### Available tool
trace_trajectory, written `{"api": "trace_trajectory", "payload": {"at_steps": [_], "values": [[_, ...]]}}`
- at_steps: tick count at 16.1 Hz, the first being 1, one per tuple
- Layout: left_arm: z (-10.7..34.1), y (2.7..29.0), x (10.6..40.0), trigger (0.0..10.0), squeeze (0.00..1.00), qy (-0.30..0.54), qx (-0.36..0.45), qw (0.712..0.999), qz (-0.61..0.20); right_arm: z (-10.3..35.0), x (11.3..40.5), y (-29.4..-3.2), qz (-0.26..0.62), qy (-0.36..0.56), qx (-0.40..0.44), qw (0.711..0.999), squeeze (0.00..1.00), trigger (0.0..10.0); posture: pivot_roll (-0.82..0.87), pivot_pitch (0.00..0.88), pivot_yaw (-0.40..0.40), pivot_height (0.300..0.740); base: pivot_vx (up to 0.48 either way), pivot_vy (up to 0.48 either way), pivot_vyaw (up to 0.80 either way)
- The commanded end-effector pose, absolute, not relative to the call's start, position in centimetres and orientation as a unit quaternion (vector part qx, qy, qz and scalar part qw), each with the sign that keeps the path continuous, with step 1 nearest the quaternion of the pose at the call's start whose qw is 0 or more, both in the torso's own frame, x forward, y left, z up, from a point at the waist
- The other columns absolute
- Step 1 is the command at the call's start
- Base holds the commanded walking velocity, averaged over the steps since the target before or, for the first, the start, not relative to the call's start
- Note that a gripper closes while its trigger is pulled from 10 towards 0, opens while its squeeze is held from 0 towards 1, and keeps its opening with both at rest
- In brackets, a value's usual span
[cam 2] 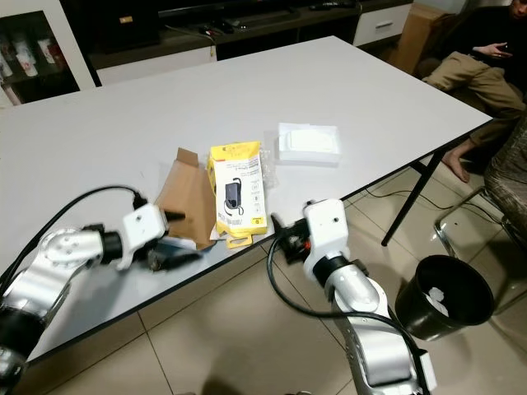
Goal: Picking trash to rubbish bin
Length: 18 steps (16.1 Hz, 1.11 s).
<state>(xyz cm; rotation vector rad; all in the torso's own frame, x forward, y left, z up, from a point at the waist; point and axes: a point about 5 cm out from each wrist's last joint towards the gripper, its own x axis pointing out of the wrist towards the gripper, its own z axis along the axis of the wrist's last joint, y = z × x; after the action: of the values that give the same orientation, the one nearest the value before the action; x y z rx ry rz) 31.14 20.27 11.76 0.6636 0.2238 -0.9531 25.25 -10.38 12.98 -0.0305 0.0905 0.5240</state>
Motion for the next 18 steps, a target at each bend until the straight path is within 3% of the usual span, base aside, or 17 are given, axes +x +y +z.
{"api": "trace_trajectory", "payload": {"at_steps": [1, 3, 4, 5, 6, 18], "values": [[12.0, 20.2, 31.8, 10.0, 0.00, 0.094, 0.326, 0.833, -0.437, 13.2, 23.6, -8.8, 0.359, 0.059, -0.006, 0.932, 0.00, 10.0, 0.06, 0.030, -0.012, 0.740, 0.000, 0.000, 0.00], [12.1, 20.2, 32.3, 10.0, 0.00, 0.088, 0.327, 0.835, -0.433, 12.7, 22.4, -8.4, 0.422, 0.084, -0.018, 0.902, 0.00, 10.0, 0.06, 0.029, -0.012, 0.740, 0.000, 0.000, 0.00], [12.0, 20.2, 32.4, 4.9, 0.00, 0.086, 0.327, 0.836, -0.433, 12.7, 22.2, -8.5, 0.436, 0.092, -0.017, 0.895, 0.00, 10.0, 0.06, 0.027, -0.012, 0.740, 0.000, 0.000, 0.00], [12.0, 20.2, 32.5, 4.9, 0.00, 0.087, 0.326, 0.836, -0.433, 12.7, 22.1, -8.5, 0.439, 0.093, -0.017, 0.893, 0.00, 10.0, 0.06, 0.027, -0.012, 0.740, 0.000, 0.000, 0.00], [11.8, 20.2, 32.6, 0.0, 0.00, 0.092, 0.317, 0.838, -0.435, 12.7, 22.2, -8.7, 0.443, 0.096, -0.023, 0.891, 0.00, 10.0, 0.06, 0.025, -0.012, 0.740, 0.000, 0.000, 0.00], [11.8, 20.6, 33.4, 0.0, 0.00, 0.086, 0.307, 0.854, -0.412, 12.7, 22.1, -8.4, 0.457, 0.102, -0.028, 0.883, 0.00, 10.0, 0.06, 0.010, -0.018, 0.740, 0.000, 0.000, 0.00]]}}
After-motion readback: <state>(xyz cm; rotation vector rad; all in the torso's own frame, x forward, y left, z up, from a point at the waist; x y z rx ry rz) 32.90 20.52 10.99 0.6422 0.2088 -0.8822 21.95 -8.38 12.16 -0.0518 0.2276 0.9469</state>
